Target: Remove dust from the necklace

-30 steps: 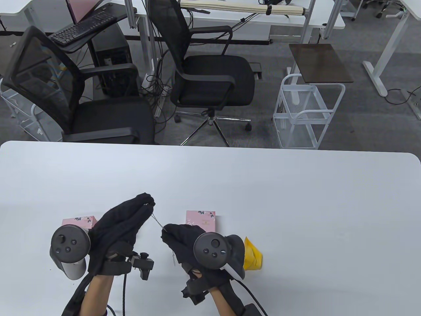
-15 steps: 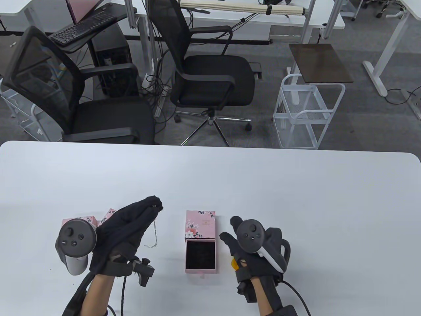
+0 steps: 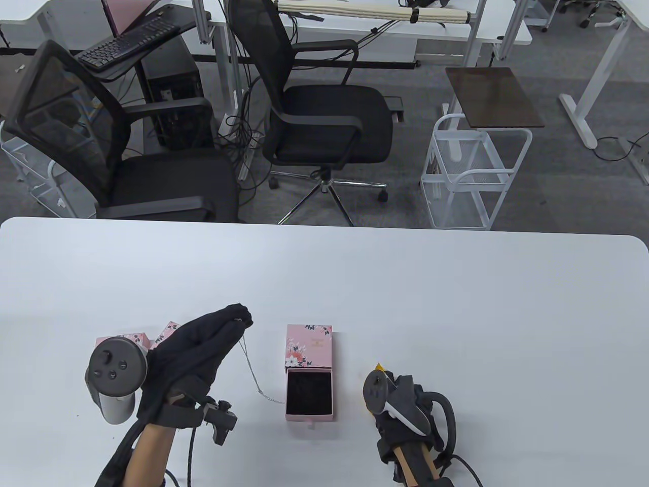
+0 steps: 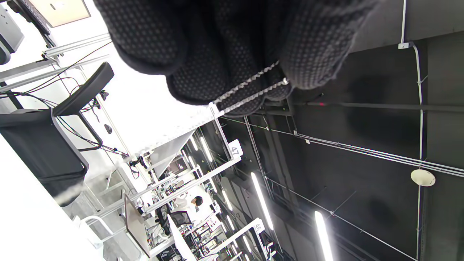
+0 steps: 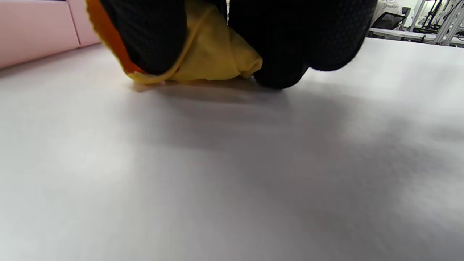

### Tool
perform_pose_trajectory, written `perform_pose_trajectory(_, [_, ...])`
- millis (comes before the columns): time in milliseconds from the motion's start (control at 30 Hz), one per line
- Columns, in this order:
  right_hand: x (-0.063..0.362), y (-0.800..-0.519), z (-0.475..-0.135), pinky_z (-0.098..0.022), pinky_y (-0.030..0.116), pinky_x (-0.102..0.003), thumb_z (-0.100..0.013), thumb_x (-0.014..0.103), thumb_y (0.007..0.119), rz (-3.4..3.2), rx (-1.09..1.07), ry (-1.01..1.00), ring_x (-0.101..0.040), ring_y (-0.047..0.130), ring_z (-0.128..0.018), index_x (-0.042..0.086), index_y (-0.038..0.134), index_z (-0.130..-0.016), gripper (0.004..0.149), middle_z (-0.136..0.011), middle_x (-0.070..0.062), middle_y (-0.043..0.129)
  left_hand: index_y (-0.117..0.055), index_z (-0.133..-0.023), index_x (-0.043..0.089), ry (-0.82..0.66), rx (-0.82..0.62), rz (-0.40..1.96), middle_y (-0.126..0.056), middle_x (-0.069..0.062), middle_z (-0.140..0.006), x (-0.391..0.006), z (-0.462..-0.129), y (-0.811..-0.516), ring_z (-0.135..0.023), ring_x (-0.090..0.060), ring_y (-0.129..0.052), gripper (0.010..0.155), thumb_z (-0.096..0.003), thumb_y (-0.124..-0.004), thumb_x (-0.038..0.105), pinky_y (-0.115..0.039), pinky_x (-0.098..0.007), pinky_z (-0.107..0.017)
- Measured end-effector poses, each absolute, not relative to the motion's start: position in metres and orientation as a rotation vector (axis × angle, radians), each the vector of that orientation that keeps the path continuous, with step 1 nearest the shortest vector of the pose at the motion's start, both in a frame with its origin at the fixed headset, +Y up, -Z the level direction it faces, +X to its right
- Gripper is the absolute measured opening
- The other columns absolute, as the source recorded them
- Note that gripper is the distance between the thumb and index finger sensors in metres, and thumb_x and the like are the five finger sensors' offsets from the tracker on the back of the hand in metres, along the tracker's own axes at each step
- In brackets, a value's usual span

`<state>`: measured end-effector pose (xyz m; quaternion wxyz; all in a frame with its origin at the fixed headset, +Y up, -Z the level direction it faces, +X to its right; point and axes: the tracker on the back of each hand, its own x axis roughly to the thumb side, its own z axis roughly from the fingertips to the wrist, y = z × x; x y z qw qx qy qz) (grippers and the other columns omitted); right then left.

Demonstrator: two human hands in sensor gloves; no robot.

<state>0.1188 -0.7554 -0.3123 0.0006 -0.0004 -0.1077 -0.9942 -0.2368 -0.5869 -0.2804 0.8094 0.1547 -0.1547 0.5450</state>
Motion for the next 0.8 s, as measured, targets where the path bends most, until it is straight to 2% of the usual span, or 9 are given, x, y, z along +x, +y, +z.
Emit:
perform_pose_trajectory(133, [0.121, -0.739, -0.312, -0.059, 0.073, -0.054, -0.063, 0.032, 0.076, -3.426, -0.011, -0.269, -0.047, 0.082, -0.078, 0.009, 0.056, -0.112, 0.057, -0.102, -0.027, 0.072, -0.090, -0.090, 0.029, -0.329, 0.325, 1.166, -0.102, -0.001, -0.086, -0.237, -0.281, -0.587, -0.074, -0.024, -0.096, 0.037, -0.0570, -0.087, 0.045, -0.084, -0.043, -0.054])
perform_pose_trajectory(300, [0.108, -0.702, -0.309, -0.060, 0.072, -0.055, -0.064, 0.032, 0.075, -3.818, -0.248, -0.084, -0.048, 0.081, -0.080, 0.008, 0.053, -0.113, 0.059, -0.103, -0.027, 0.069, -0.091, -0.089, 0.030, -0.329, 0.315, 1.171, -0.100, -0.001, -0.089, -0.238, -0.283, -0.588, -0.077, -0.025, -0.095, 0.037, -0.0559, -0.088, 0.044, -0.083, -0.045, -0.056])
perform_pose_trajectory(433, [0.082, -0.670, -0.304, -0.062, 0.069, -0.056, -0.065, 0.029, 0.073, -4.097, -0.581, 0.073, -0.050, 0.077, -0.083, 0.009, 0.048, -0.115, 0.060, -0.107, -0.028, 0.064, -0.091, -0.089, 0.030, -0.327, 0.309, 1.173, -0.100, -0.001, -0.089, -0.239, -0.283, -0.587, -0.078, -0.025, -0.094, 0.037, -0.0554, -0.088, 0.045, -0.083, -0.045, -0.056])
perform_pose_trajectory(667, [0.035, -0.635, -0.298, -0.063, 0.068, -0.058, -0.065, 0.031, 0.074, -4.194, -1.112, 0.142, -0.051, 0.074, -0.085, 0.010, 0.048, -0.115, 0.060, -0.109, -0.028, 0.062, -0.092, -0.088, 0.031, -0.344, 0.273, 1.197, -0.100, 0.000, -0.089, -0.235, -0.286, -0.589, -0.077, -0.024, -0.095, 0.037, -0.0530, -0.090, 0.045, -0.083, -0.044, -0.055])
perform_pose_trajectory(800, [0.016, -0.622, -0.295, -0.063, 0.068, -0.058, -0.064, 0.033, 0.076, -4.177, -1.320, 0.161, -0.051, 0.075, -0.085, 0.009, 0.050, -0.114, 0.061, -0.109, -0.028, 0.062, -0.093, -0.087, 0.031, -0.323, 0.279, 1.179, -0.103, 0.001, -0.084, -0.233, -0.288, -0.592, -0.070, -0.020, -0.098, 0.037, -0.0522, -0.091, 0.045, -0.086, -0.040, -0.051])
